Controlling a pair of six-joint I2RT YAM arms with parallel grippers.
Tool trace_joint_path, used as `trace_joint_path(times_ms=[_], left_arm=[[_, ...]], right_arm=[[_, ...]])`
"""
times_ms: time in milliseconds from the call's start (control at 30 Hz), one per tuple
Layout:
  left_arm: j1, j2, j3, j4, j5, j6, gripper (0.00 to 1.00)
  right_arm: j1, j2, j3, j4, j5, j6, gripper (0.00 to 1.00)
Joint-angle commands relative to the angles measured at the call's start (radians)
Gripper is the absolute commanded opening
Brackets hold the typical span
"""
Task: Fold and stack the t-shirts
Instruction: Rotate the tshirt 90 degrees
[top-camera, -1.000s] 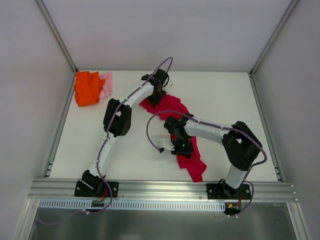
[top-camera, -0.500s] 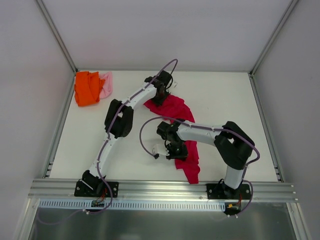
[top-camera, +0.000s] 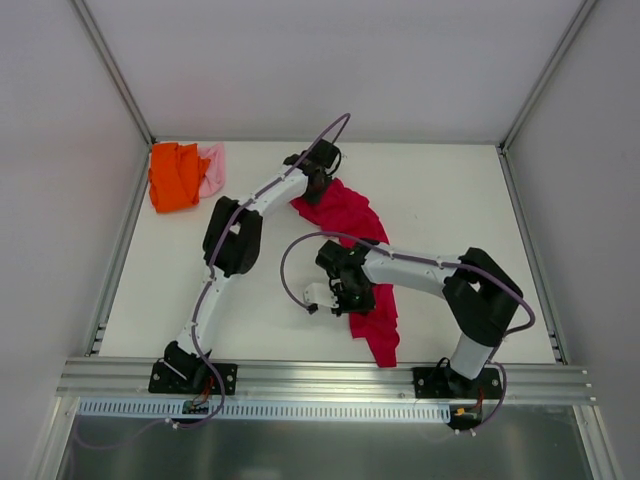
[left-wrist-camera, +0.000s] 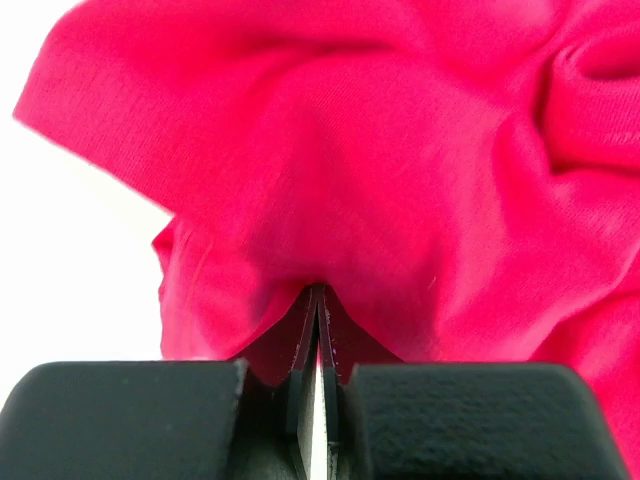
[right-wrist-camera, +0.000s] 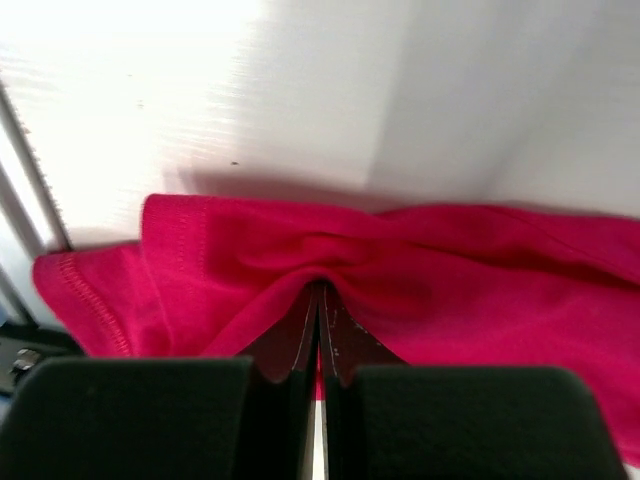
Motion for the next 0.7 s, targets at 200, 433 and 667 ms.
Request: trace_joint_path(times_ms=[200,433,667], left_arm=[[0.008,-0.390,-0.101,0.142,-0.131,0.058,0.00],[0.006,-0.739,-0.358,0.178,-0.113,0.049,0.00],[0.008,-1.083,-0.743,0.274,-0.013,0.087,0.00]], right_arm=[[-0.102,-0.197,-0.069,0.180,0.131,0.003,0.01],[-0.174,-0.199,-0.087,0.200,0.196,-0.021,0.01],[-0.196,-0.091,-0.083,0.131,0.053,-0.014,0.01]])
